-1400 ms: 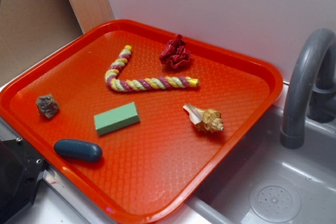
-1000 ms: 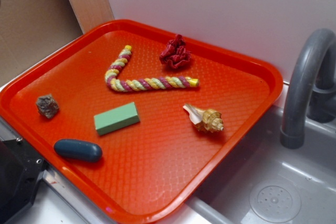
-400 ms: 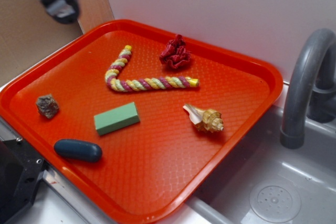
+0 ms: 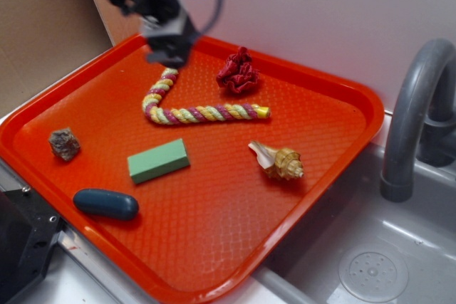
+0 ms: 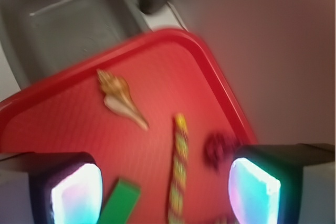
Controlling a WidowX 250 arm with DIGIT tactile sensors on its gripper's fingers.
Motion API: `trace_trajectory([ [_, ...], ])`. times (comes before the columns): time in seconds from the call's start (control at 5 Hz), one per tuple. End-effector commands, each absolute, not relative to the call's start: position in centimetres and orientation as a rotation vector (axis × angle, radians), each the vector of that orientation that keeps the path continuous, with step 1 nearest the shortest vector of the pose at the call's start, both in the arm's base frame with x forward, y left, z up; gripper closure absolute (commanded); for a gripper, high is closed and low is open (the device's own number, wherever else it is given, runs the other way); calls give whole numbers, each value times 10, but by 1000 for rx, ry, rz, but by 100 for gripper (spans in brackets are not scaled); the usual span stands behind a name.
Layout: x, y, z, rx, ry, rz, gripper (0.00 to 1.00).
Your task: Grab the shell.
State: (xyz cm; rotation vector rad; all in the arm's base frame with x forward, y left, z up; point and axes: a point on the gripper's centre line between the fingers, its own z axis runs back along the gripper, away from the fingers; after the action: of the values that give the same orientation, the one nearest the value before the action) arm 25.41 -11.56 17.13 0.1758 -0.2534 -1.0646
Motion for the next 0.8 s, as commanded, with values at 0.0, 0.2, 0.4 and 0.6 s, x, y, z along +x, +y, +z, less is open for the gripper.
trace_trajectory([
  [0.0, 262, -160, 104, 107, -134, -1259, 0],
  [0.2, 248, -164, 67, 38, 13, -1323, 0],
  [0.4, 237, -170, 54, -3, 47, -1339, 0],
  [0.6, 236, -183, 34, 34, -51, -1277, 0],
])
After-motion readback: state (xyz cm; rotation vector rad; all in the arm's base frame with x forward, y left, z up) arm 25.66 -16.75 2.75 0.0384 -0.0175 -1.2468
